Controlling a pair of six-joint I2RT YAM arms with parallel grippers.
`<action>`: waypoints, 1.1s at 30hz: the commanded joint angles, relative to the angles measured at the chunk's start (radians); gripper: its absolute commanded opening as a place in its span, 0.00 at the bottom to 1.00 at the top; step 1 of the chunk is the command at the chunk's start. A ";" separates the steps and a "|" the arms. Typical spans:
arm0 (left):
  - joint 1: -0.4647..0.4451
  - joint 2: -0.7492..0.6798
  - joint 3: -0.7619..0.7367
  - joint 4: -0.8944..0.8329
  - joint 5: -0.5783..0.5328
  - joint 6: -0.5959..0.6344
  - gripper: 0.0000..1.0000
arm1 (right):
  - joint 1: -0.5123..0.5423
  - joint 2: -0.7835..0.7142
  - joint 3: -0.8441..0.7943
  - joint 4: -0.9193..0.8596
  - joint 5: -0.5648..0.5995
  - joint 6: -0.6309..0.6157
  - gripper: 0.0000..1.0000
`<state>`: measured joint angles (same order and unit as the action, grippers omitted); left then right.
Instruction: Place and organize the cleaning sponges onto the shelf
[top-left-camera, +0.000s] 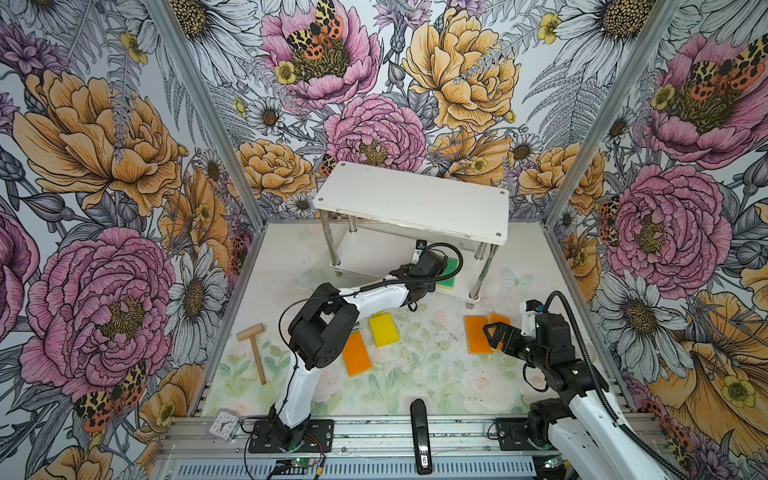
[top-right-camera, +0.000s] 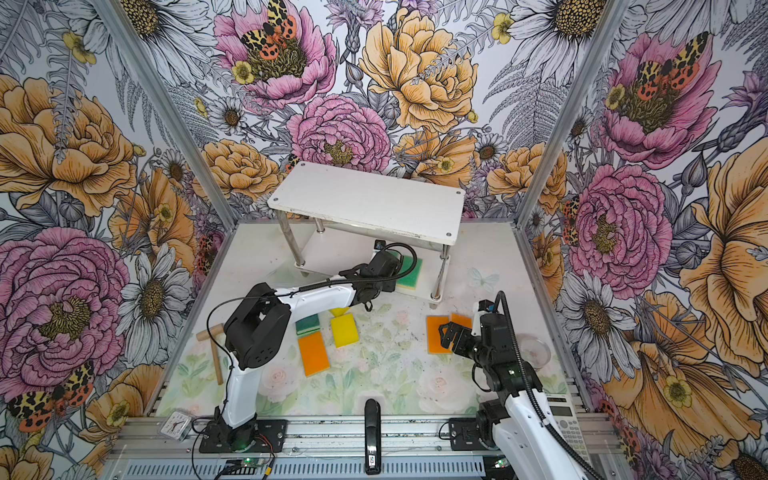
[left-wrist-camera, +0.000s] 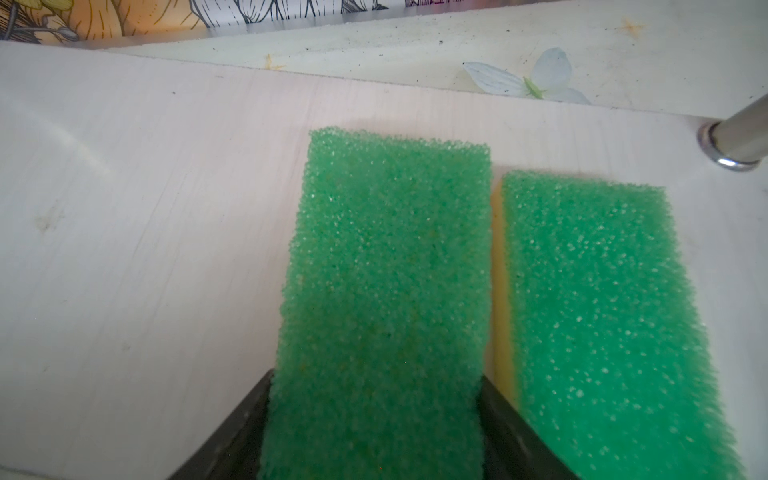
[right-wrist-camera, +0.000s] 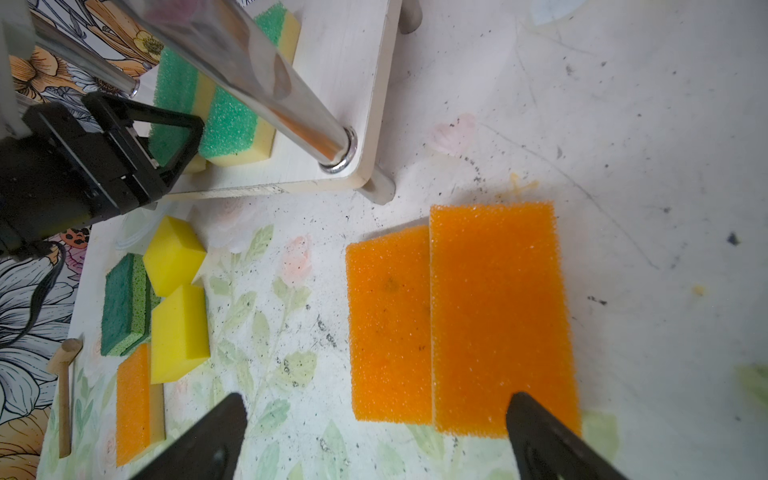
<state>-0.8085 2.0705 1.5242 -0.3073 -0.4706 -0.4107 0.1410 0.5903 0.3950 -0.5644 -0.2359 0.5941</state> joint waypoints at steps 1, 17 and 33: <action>-0.002 -0.004 0.027 0.001 -0.010 0.019 0.69 | 0.006 0.002 0.004 0.021 0.007 -0.002 1.00; -0.005 -0.007 0.022 -0.003 -0.021 0.019 0.72 | 0.006 0.001 0.001 0.021 0.009 -0.003 1.00; 0.000 -0.009 0.028 -0.017 -0.042 0.016 0.74 | 0.006 -0.015 -0.005 0.020 0.007 0.001 1.00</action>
<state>-0.8085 2.0705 1.5253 -0.3183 -0.4854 -0.4084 0.1410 0.5888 0.3950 -0.5644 -0.2359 0.5941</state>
